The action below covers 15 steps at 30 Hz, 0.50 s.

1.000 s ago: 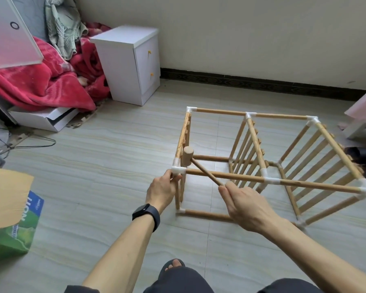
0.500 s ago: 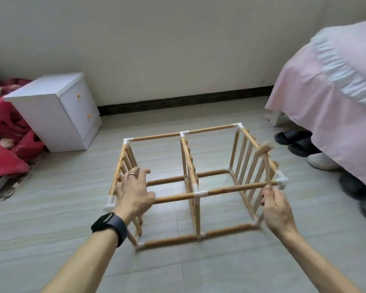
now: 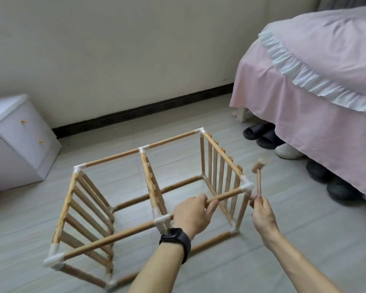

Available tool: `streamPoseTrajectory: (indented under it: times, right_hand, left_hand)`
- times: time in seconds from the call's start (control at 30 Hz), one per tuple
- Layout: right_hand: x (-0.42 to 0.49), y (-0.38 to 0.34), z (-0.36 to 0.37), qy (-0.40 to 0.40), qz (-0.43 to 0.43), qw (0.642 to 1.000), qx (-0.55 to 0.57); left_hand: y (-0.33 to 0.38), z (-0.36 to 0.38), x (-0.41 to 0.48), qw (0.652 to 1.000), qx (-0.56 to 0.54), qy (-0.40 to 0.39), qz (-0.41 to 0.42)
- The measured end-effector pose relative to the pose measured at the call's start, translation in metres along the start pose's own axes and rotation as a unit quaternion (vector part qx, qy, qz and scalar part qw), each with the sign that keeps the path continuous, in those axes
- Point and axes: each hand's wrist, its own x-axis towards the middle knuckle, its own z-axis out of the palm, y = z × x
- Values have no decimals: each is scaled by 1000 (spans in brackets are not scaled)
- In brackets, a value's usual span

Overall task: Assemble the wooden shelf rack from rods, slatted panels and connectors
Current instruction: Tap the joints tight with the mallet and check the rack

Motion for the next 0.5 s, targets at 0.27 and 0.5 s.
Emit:
streamPoseTrajectory:
  times: [0.27,0.5]
  right_hand:
    - [-3,4,0,-31,-11,998,-46]
    - [-16,-53,-4,-16,-106,990,-95]
  left_hand:
    - [-4,-4,3,997,9,40,-64]
    - [-8,-82,-19,977,-107,159,-89]
